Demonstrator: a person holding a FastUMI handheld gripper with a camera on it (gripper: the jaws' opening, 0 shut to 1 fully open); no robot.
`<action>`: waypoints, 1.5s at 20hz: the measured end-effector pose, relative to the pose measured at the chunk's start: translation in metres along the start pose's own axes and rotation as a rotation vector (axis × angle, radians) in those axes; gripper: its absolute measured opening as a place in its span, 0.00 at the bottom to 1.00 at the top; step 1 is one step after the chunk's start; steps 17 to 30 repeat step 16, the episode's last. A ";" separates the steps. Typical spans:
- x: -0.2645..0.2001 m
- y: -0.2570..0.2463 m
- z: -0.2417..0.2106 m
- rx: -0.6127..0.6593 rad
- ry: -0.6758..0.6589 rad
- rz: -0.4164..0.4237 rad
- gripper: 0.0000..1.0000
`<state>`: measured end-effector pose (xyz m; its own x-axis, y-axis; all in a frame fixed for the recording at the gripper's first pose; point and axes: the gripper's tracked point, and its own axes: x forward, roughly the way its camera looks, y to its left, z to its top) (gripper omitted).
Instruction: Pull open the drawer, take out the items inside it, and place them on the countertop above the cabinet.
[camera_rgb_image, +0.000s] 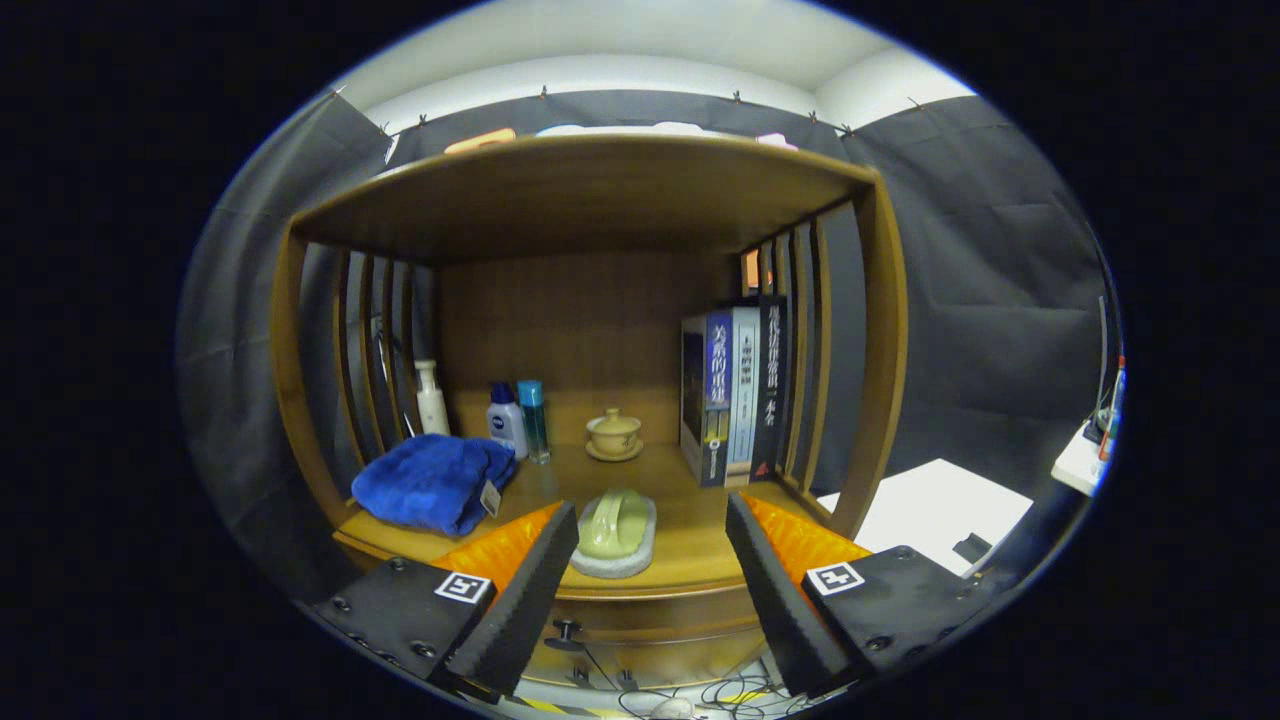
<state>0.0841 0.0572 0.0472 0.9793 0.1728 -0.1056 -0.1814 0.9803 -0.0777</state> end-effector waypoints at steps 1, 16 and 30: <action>-0.006 0.002 0.012 0.006 -0.013 0.008 0.99; -0.037 0.011 0.060 0.023 -0.068 0.035 0.99; -0.037 0.011 0.060 0.023 -0.068 0.035 0.99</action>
